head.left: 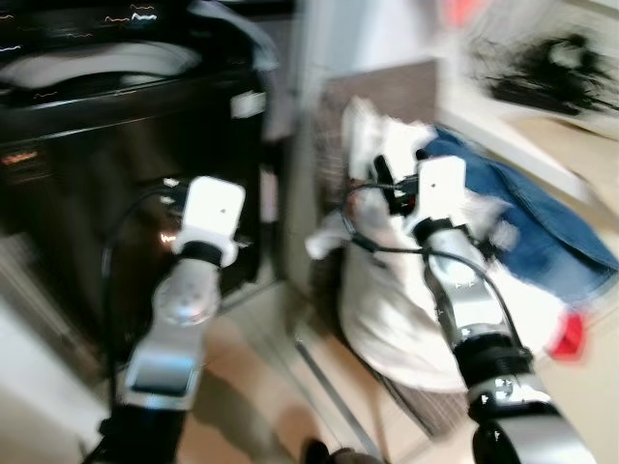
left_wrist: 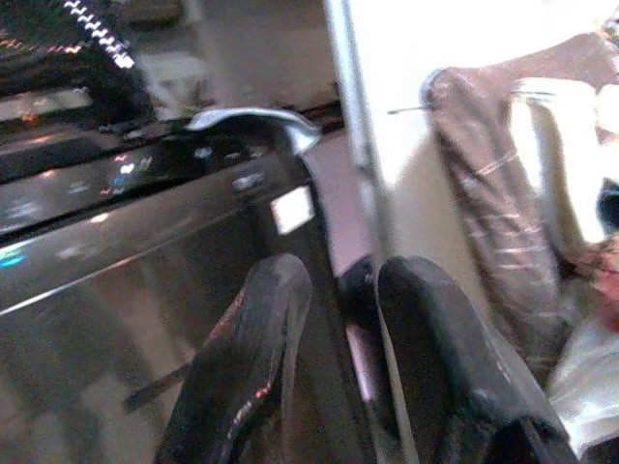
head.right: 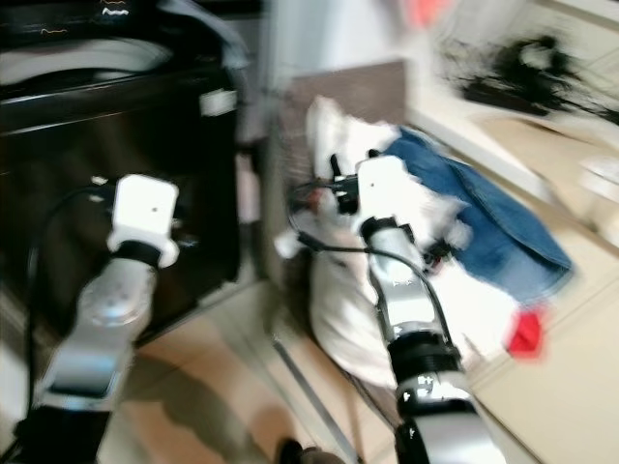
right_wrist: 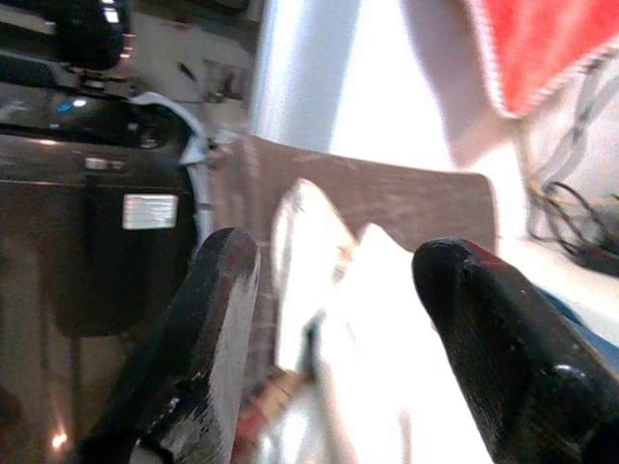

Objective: Clothes washing

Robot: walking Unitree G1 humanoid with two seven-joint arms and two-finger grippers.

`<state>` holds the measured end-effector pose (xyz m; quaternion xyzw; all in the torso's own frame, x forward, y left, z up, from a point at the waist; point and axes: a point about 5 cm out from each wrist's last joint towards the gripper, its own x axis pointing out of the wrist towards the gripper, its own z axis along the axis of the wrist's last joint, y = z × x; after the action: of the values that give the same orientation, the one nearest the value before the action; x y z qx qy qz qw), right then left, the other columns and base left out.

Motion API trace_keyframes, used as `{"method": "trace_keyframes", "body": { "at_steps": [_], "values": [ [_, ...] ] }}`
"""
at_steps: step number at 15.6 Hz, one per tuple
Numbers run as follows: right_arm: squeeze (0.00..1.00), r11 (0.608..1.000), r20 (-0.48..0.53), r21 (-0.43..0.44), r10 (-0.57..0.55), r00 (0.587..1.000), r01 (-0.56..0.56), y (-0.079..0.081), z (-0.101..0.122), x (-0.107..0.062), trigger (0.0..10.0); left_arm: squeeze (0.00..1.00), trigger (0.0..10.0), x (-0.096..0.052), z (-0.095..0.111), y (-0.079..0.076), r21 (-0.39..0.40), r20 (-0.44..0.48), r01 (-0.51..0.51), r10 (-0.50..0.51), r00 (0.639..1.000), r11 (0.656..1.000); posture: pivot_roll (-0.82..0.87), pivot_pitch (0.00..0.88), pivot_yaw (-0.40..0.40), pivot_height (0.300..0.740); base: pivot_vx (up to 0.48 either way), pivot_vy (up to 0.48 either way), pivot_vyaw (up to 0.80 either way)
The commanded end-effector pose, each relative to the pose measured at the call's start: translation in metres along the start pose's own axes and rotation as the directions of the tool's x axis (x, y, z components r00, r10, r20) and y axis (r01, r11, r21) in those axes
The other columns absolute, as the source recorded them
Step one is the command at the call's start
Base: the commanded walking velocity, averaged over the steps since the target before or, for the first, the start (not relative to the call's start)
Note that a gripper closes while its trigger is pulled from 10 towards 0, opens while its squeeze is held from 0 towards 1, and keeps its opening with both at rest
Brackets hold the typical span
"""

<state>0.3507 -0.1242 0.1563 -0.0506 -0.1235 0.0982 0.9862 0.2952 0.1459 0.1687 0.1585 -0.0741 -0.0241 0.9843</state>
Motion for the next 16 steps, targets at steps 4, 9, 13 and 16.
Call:
{"method": "trace_keyframes", "body": {
  "at_steps": [4,9,13,16],
  "values": [
    [0.0,1.0,0.005,-0.013,-0.006,1.0,0.006,-0.006,0.0,-0.001,10.0,0.0,10.0,0.003,-0.001,-0.002,0.002,0.008,0.013,-0.013,1.0,1.0,0.05,0.005,-0.038,0.74,0.0,0.0,-0.72],
    [0.0,0.997,-0.01,-0.064,-0.046,0.999,0.045,-0.012,0.0,0.003,10.0,0.0,10.0,0.004,0.0,-0.003,-0.002,0.013,0.008,-0.008,1.0,1.0,0.04,0.011,-0.043,0.74,0.0,0.0,-0.67],
    [1.0,0.973,-0.159,0.097,-0.193,0.968,0.209,-0.032,-0.013,0.01,10.0,0.0,10.0,0.006,0.001,-0.003,0.009,0.021,0.005,-0.006,1.0,1.0,0.05,0.018,-0.038,0.74,0.0,0.0,0.0],
    [1.0,0.951,-0.217,0.161,-0.227,0.95,0.264,-0.042,-0.015,0.021,10.0,0.0,10.0,0.005,0.005,-0.003,0.01,0.031,0.004,-0.005,1.0,1.0,0.05,0.04,-0.018,0.74,0.0,0.0,0.0]
  ]
}}
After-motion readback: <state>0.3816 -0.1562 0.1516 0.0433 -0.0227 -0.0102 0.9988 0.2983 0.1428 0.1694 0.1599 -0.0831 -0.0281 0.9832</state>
